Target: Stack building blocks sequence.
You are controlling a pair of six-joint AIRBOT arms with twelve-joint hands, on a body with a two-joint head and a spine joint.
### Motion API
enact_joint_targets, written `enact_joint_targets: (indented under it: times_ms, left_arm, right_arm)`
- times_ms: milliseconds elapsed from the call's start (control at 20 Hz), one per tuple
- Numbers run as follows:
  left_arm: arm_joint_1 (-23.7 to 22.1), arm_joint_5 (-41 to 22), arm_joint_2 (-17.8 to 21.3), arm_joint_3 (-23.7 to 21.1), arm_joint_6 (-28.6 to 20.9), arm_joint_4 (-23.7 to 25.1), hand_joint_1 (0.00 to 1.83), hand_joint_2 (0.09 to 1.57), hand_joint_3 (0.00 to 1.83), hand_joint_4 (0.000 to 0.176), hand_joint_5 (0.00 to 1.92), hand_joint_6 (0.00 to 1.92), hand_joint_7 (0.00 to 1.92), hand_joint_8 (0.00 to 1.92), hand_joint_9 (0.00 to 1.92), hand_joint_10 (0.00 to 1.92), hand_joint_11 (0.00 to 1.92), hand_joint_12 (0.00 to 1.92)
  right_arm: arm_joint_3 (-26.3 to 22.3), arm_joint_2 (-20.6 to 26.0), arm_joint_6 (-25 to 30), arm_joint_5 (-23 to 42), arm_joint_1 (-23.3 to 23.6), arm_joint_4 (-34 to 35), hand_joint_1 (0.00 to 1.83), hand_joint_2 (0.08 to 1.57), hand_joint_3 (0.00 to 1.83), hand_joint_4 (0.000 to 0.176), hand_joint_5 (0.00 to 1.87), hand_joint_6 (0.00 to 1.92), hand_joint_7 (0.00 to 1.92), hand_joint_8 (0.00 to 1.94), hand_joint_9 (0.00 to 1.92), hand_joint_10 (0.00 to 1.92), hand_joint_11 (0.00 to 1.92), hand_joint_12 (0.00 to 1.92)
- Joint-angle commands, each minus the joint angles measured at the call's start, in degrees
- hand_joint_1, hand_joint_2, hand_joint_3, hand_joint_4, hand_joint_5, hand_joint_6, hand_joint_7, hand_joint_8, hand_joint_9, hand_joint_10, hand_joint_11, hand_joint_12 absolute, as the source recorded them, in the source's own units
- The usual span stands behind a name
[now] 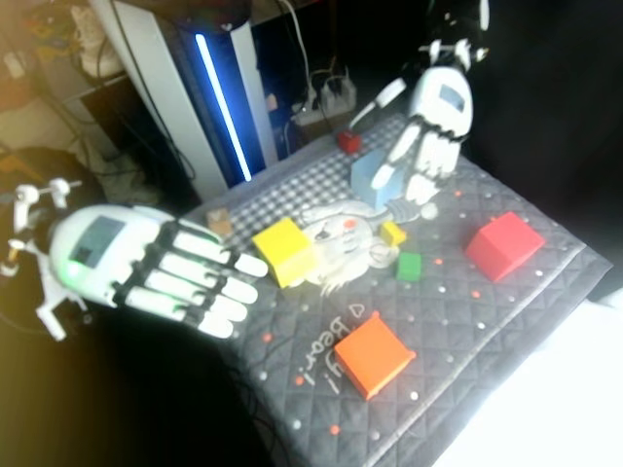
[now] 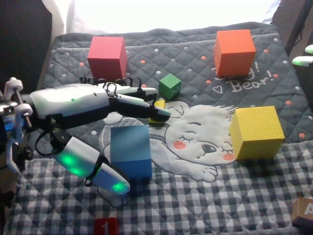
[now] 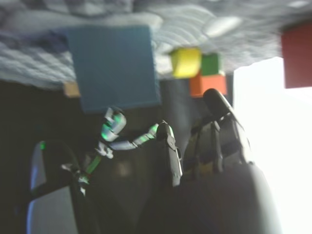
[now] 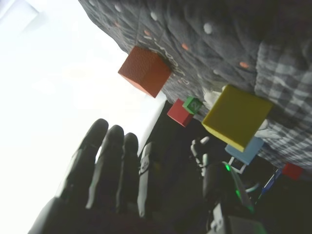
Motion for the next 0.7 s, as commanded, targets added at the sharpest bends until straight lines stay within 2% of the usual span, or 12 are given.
enact_joint_targets:
  times_ms: [0,100,200,350,450,500,550,650]
  left_arm:
    - [-0.9,-4.1,-0.2,0.3,-1.0,-0.9,0.70,0.79,0.01,0.176,0.34,0.00,0.04,0.00,0.04,0.00,0.00,1.19]
    - [-1.4,-2.5,-1.2,1.0,-3.3,2.1,0.71,0.80,0.00,0.176,0.33,0.00,0.02,0.00,0.07,0.01,0.00,1.31]
    - [-1.8,-1.7,-1.9,1.2,-3.8,3.8,0.70,0.81,0.00,0.176,0.32,0.00,0.04,0.00,0.10,0.01,0.00,1.27]
    - [-2.6,0.4,-2.7,1.2,-3.7,6.6,0.69,0.83,0.00,0.176,0.31,0.00,0.05,0.00,0.09,0.00,0.00,1.31]
    - [-2.8,1.3,-3.3,1.2,-3.7,8.1,0.72,0.85,0.01,0.176,0.28,0.00,0.04,0.00,0.09,0.00,0.00,1.32]
    - [-3.0,1.9,-3.4,1.2,-3.7,8.8,0.77,0.85,0.00,0.176,0.31,0.00,0.11,0.01,0.15,0.02,0.00,1.39]
    - [-3.1,2.5,-3.5,1.2,-3.6,9.4,0.83,0.86,0.00,0.176,0.34,0.01,0.17,0.01,0.21,0.02,0.00,1.46]
    - [-3.2,3.3,-3.7,1.1,-3.0,9.7,1.04,0.92,0.00,0.114,0.51,0.01,0.44,0.02,0.41,0.05,0.02,1.55]
  right_arm:
    - [0.3,0.4,0.0,7.1,0.6,1.8,0.53,1.21,0.00,0.084,0.34,0.00,0.29,0.00,0.28,0.01,0.05,0.56]
    - [0.3,0.3,0.0,7.1,0.5,1.9,0.52,1.22,0.00,0.097,0.33,0.00,0.30,0.01,0.28,0.00,0.03,0.56]
    - [0.2,0.3,0.0,7.1,0.3,2.0,0.54,1.22,0.00,0.103,0.33,0.00,0.31,0.01,0.28,0.00,0.00,0.54]
    - [0.2,0.3,0.0,7.1,0.3,2.0,0.53,1.22,0.00,0.125,0.31,0.00,0.30,0.00,0.29,0.00,0.07,0.58]
    - [0.2,0.3,0.0,7.1,0.3,2.0,0.59,1.22,0.00,0.103,0.33,0.00,0.31,0.00,0.29,0.00,0.07,0.57]
    - [0.2,0.3,0.0,7.1,0.2,2.0,0.60,1.23,0.00,0.113,0.33,0.01,0.31,0.00,0.29,0.00,0.07,0.57]
    - [0.2,0.3,0.0,7.1,0.2,2.0,0.58,1.23,0.00,0.115,0.33,0.00,0.31,0.00,0.29,0.00,0.05,0.55]
    - [0.2,0.3,0.0,7.1,0.2,2.0,0.58,1.23,0.00,0.117,0.34,0.00,0.31,0.00,0.29,0.00,0.06,0.54]
